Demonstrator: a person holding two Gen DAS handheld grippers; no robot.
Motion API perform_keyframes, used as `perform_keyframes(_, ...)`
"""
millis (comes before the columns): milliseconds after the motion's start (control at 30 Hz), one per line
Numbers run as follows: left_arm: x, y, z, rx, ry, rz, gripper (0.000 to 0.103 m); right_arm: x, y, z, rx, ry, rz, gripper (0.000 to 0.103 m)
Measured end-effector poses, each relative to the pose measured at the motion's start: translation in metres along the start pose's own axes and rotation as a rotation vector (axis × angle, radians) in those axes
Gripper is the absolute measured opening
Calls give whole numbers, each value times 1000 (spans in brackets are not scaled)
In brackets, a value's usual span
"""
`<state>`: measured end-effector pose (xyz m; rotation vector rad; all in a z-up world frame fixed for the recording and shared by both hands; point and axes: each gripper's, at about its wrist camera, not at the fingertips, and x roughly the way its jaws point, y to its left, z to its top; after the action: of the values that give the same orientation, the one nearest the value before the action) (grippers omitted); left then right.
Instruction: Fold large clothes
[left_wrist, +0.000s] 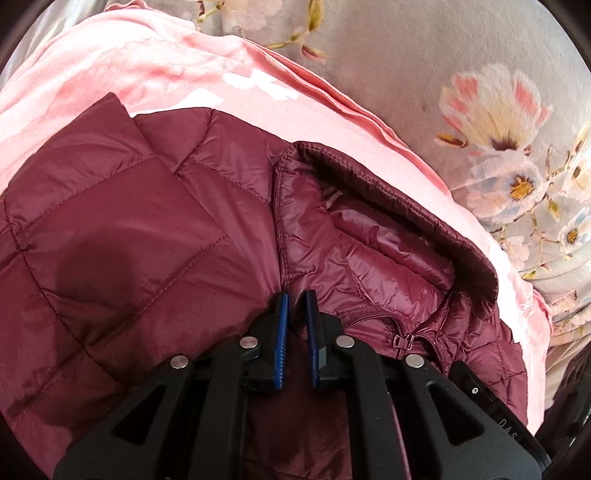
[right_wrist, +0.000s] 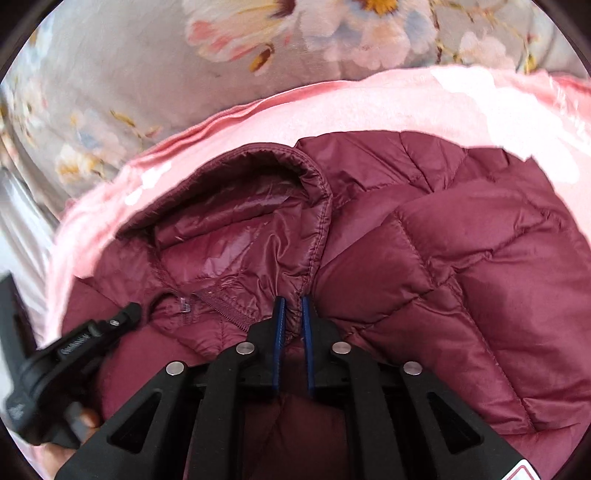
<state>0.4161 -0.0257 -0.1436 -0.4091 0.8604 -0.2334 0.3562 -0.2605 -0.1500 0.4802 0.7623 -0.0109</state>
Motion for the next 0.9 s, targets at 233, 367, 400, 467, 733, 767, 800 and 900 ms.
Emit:
perform_keyframes(233,-32,-3,1,23,-60,-40,46,-48,-10,2,98,-81,80,27)
perform_keyframes(367,-56,-9,20,12,-106,-54,55,-59,3,33,126,-109,164,40)
perform_keyframes(400,-60,-12,29,-1,-110,-57,55,-57,7,43,146,-112,192,43)
perform_keyframes(467,-63,-16,43,-23,-116,-58,56,-49,11,60,191,-109,239,51)
perform_keyframes(733,-26,-21,91,-141,-62,-79,56,11,5,97,396,-34,287,51)
perform_keyframes(767,-19,-21,95,-152,-53,-72,56,17,3,97,417,-27,289,50)
perform_keyframes(800,-14,-21,97,-153,-48,-70,56,24,-1,98,446,-24,296,49)
perform_keyframes(900,1,-25,104,-137,-45,-37,56,35,-9,97,478,-21,301,35)
